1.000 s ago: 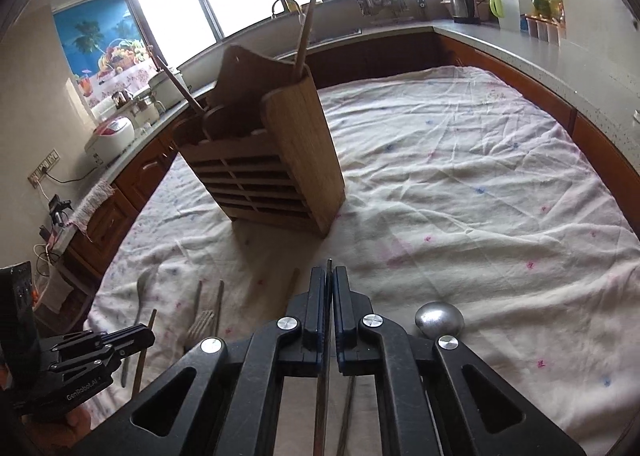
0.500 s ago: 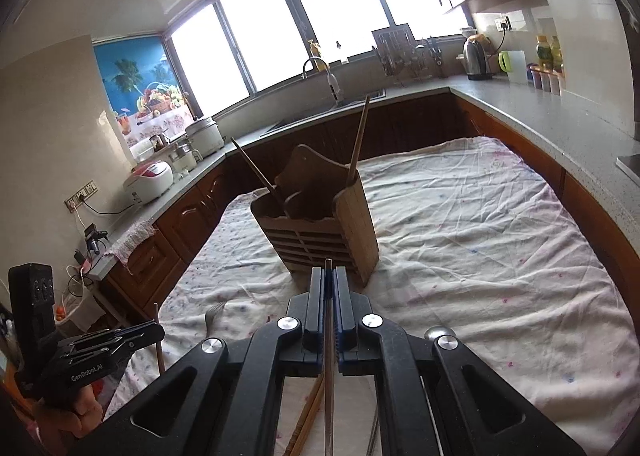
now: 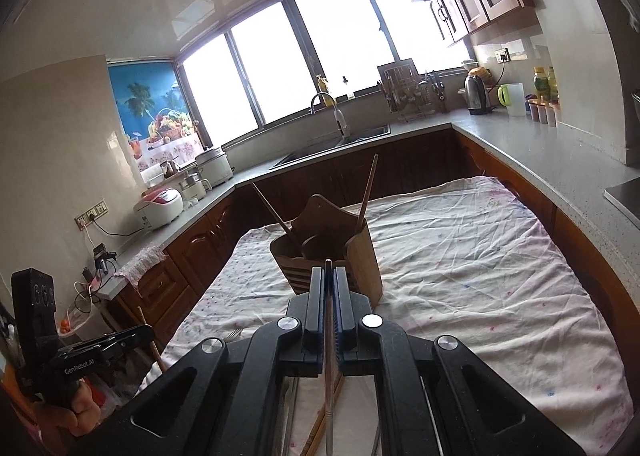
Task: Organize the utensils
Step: 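Raise both held chopsticks upright and lower them into the wooden holder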
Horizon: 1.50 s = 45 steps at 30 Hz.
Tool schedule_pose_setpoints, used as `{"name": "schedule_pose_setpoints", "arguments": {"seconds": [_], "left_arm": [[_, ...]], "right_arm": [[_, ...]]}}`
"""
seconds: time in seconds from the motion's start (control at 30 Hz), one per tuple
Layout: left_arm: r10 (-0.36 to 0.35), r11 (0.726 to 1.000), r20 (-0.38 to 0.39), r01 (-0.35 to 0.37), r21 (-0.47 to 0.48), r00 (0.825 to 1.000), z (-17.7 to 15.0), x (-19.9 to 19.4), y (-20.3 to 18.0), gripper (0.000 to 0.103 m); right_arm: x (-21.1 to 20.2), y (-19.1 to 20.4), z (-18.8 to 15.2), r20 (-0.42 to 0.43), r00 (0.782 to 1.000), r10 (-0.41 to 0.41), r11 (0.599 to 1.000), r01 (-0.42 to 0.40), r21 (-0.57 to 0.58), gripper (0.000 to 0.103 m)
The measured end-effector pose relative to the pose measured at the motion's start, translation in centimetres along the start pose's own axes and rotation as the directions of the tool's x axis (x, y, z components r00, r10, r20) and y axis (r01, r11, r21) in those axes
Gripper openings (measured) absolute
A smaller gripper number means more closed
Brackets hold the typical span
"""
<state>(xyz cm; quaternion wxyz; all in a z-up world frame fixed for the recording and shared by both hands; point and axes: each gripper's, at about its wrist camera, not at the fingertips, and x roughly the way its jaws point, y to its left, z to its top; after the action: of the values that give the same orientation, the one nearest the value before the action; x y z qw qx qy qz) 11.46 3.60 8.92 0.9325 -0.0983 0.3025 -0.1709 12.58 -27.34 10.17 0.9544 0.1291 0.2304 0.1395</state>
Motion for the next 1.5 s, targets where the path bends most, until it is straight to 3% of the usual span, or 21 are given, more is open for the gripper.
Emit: {"name": "schedule_pose_setpoints", "arguments": {"seconds": [0.53,0.93,1.5], "left_arm": [[0.01,1.0,0.097,-0.01,-0.001,0.995,3.9,0.1,0.6,0.004],[0.015,1.0,0.179,-0.014,-0.007,0.984,8.6,1.5,1.3,0.004],[0.03,0.999,0.33,-0.033,0.003,0.944,17.7,5.3,1.1,0.004]], "right_arm": [[0.9,0.1,1.6,0.03,1.0,0.001,1.0,-0.001,-0.003,0.004],[2.5,0.6,5.2,0.108,0.994,-0.001,1.0,0.002,-0.006,0.004],[6.9,0.6,11.6,0.227,0.974,-0.014,1.0,0.018,-0.014,0.004]]}}
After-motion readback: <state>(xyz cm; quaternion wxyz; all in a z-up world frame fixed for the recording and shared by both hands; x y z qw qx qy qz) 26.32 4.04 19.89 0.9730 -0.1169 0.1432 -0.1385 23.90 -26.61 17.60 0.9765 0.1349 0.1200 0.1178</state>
